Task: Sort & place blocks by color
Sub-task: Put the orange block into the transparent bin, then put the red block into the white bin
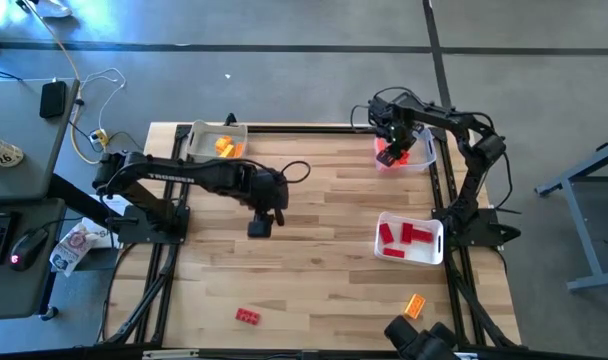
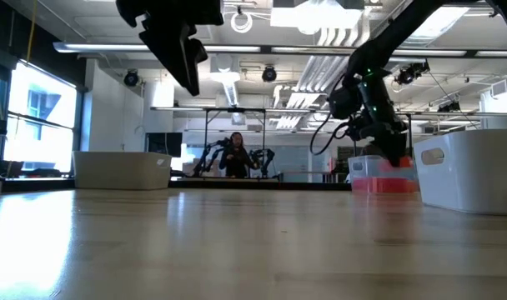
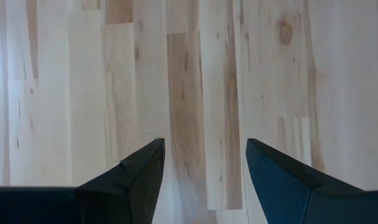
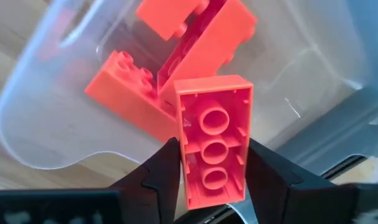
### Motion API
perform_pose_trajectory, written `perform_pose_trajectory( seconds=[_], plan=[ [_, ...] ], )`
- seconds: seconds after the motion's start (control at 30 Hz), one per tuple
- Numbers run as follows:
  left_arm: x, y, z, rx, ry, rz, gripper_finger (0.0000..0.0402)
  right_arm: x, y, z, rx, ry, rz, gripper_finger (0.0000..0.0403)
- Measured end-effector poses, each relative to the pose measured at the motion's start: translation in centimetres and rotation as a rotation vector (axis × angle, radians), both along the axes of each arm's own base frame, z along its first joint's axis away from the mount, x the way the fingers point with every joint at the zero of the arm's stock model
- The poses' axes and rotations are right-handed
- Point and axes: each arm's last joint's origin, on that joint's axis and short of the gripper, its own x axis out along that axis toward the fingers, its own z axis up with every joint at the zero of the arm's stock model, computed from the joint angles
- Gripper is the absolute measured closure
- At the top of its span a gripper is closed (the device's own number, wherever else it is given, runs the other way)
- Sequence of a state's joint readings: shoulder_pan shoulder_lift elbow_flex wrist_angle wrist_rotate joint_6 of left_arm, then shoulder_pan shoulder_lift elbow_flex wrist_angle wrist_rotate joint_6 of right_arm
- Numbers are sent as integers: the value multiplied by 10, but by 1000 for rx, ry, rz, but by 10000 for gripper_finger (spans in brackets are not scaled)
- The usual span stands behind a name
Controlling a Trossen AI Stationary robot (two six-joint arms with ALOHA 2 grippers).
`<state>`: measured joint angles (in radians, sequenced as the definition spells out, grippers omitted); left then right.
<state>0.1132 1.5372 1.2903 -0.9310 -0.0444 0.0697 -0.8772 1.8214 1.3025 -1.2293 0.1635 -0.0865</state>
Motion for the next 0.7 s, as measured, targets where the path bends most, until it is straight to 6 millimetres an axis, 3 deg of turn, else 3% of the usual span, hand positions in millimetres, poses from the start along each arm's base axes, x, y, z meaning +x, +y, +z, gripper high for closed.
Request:
perform_pose_trajectory(
  seconds=[0.33,0.53,0.7],
  plan=[
    [-3,-14,-2,-14,47,-23,190,3,-1,-9,-63,5,66,221],
    [-5,-26,-3,-32,71,-13,190,7,-4,0,-129,45,71,180],
    [-10,-38,-4,-46,126,-11,190,11,-6,14,-126,4,-6,173]
  ],
)
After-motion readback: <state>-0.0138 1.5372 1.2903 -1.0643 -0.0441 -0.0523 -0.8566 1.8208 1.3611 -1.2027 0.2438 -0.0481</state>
